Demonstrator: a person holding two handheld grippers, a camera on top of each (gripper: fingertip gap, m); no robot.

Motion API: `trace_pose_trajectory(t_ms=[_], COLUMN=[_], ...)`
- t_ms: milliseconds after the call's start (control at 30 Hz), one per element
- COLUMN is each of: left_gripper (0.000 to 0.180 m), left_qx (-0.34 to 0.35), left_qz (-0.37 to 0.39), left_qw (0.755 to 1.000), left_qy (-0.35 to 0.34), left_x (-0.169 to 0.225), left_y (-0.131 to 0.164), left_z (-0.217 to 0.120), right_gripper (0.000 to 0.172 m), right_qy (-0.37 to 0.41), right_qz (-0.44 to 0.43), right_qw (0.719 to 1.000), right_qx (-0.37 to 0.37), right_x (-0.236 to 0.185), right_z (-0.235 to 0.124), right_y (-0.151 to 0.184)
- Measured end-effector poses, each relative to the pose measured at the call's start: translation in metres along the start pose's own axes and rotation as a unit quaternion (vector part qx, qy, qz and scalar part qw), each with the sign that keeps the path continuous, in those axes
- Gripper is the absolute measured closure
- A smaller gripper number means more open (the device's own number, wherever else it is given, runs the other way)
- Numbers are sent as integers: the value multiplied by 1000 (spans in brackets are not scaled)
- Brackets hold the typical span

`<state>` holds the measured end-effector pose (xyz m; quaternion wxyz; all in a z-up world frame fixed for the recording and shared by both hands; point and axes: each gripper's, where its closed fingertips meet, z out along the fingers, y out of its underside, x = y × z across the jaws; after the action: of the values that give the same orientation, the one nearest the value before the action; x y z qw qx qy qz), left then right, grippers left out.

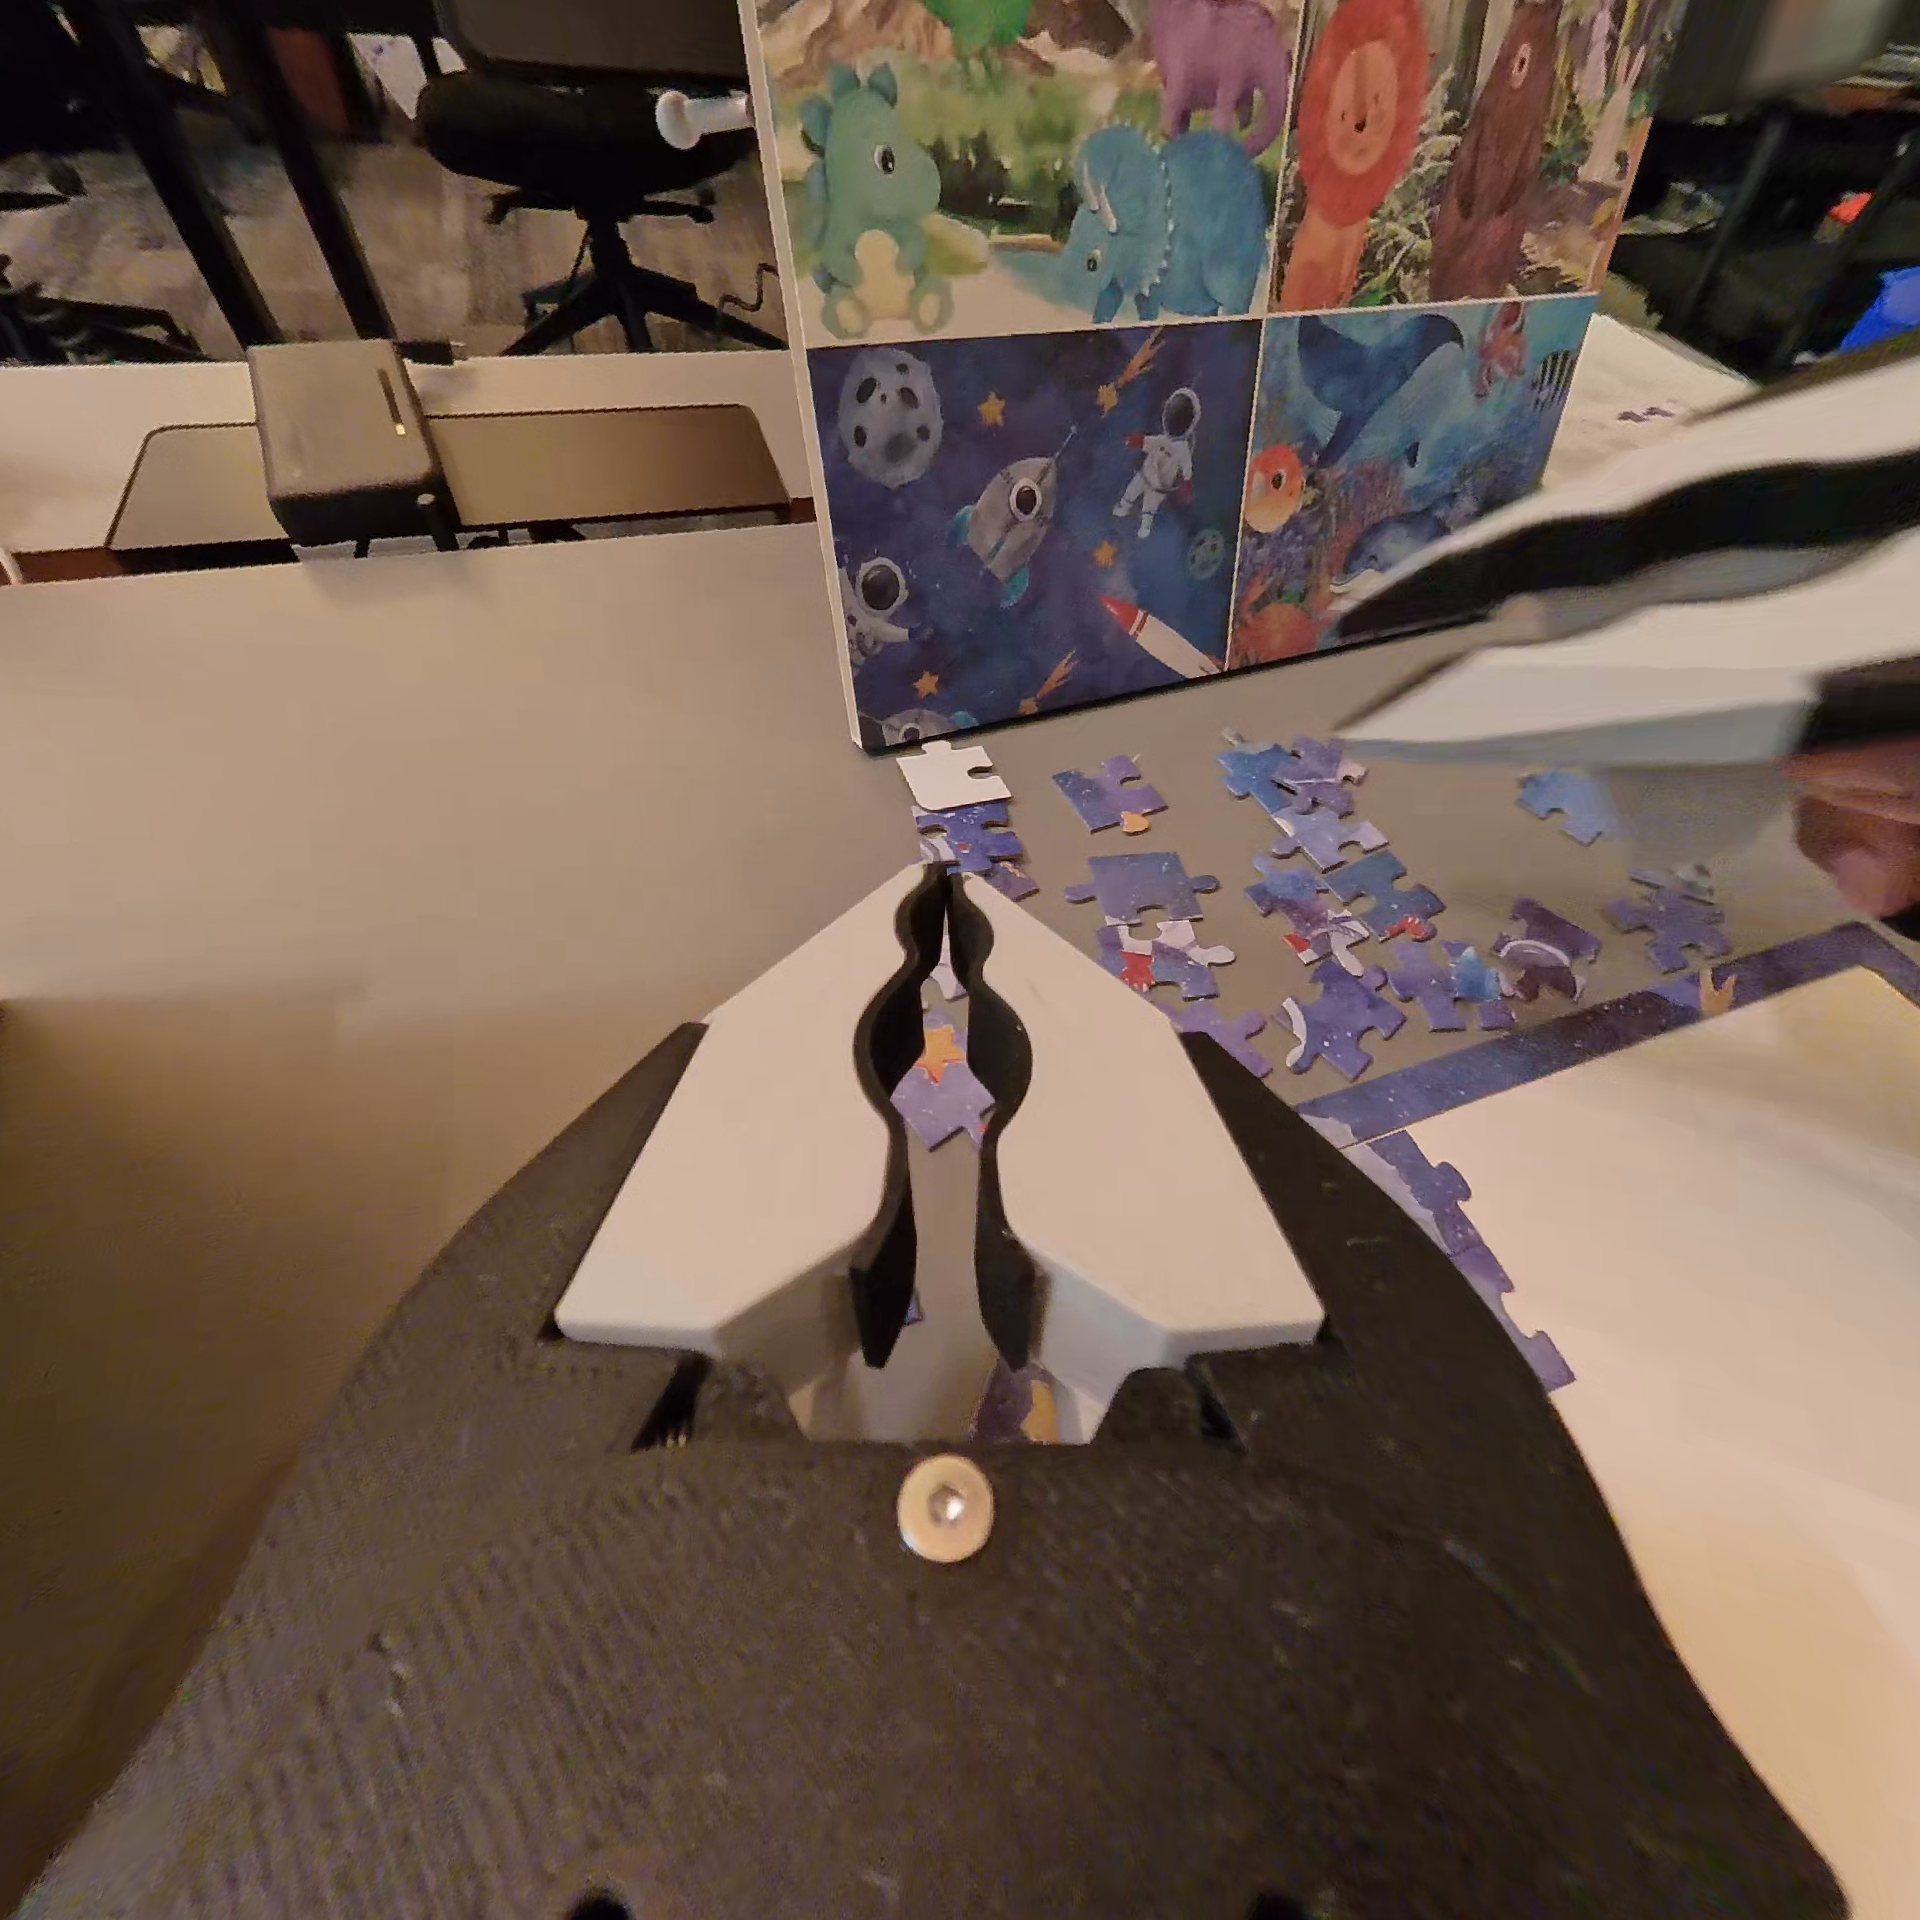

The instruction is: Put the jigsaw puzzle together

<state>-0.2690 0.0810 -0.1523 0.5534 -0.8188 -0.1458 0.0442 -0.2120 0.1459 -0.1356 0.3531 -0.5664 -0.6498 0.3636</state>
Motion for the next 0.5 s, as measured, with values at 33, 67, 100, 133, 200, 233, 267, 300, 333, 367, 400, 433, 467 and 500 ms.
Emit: trace_pose_trajectory(t_ms=[33,67,100,133,200,233,267,300,333,367,400,433,467,500], left_gripper=[180,180,180,180,180,180,180,180,180,180,180,180,180,180], left_qx=[0,1,2,4,7,9,11,12,14,16,18,20,24,27], left_qz=[3,4,4,3,-2,-6,-9,-13,-16,-18,-20,-22,-24,-28], left_qw=[1000,1000,1000,1000,1000,1000,1000,1000,1000,1000,1000,999,999,999], left_qy=[-4,-9,-12,-12,-11,-11,-10,-9,-9,-10,-12,-11,-8,-3], left_x=[-1,-3,-4,-5,-7,-9,-12,-14,-16,-18,-20,-21,-21,-20], left_y=[0,-1,-2,-3,-5,-6,-7,-9,-10,-11,-13,-14,-16,-17], left_z=[0,-1,-1,-2,-5,-6,-8,-10,-11,-12,-14,-15,-16,-16], right_gripper=[140,139,140,141,136,133,130,126,121,118,118,121,124,129], right_qy=[5,13,15,13,11,16,26,40,51,55,57,61,65,66], right_qz=[3,9,22,40,74,86,92,94,97,105,115,122,125,125], right_qw=[1000,999,998,998,995,993,991,990,987,985,984,983,982,982], right_qx=[-16,-34,-48,-56,-69,-77,-89,-102,-114,-123,-125,-121,-123,-127], right_x=[6,12,17,19,20,21,24,28,31,33,33,35,36,38], right_z=[14,30,45,60,86,96,105,111,115,119,120,120,120,119], right_y=[-2,-1,1,3,8,11,17,23,29,34,36,35,36,36])
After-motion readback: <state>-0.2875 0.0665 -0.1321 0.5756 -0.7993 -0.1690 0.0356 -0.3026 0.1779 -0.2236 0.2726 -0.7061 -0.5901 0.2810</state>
